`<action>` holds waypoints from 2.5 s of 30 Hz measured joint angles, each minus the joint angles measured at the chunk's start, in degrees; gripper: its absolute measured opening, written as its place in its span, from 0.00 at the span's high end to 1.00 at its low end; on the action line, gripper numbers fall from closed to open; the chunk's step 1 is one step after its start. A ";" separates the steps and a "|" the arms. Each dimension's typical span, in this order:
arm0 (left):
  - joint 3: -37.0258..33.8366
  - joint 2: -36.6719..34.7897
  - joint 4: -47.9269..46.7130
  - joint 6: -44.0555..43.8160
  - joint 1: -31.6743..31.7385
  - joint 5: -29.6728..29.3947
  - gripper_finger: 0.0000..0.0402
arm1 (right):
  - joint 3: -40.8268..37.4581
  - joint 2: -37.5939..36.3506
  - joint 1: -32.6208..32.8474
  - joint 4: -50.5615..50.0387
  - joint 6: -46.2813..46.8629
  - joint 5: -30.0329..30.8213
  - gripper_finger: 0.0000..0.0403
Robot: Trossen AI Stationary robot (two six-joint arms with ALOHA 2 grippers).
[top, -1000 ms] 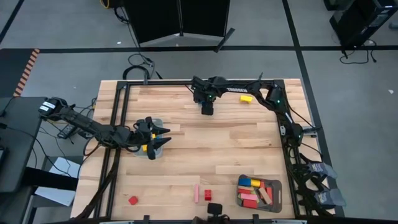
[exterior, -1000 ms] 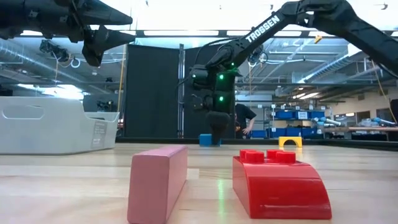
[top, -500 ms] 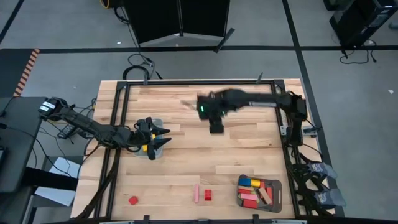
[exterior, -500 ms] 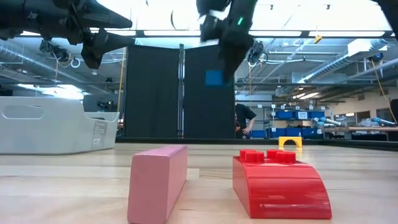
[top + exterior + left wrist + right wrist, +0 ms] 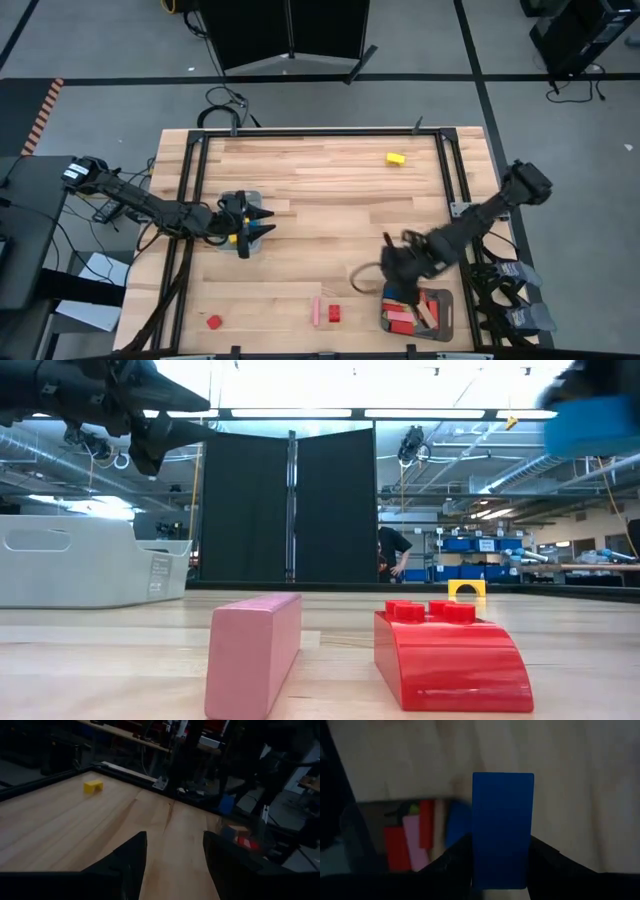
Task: Sort blocks by size
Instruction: Put the blue block into the black bin, then put the left red block into the grey bin
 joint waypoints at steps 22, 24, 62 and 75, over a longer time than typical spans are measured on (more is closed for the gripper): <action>0.15 0.00 -5.73 -3.89 -0.08 5.22 0.50 | -11.18 -2.36 15.35 19.57 21.14 -3.46 0.40; 1.33 0.00 -9.60 -3.06 -0.74 5.87 0.50 | -10.69 -2.36 15.38 20.92 18.60 -0.47 0.39; 45.94 44.60 -74.88 -33.29 -38.80 32.26 0.11 | -8.82 -2.33 -9.37 62.61 -46.83 11.01 0.35; 45.94 53.25 -74.07 -31.29 -40.88 30.66 0.16 | -8.82 -2.31 -9.37 62.69 -46.81 11.03 0.35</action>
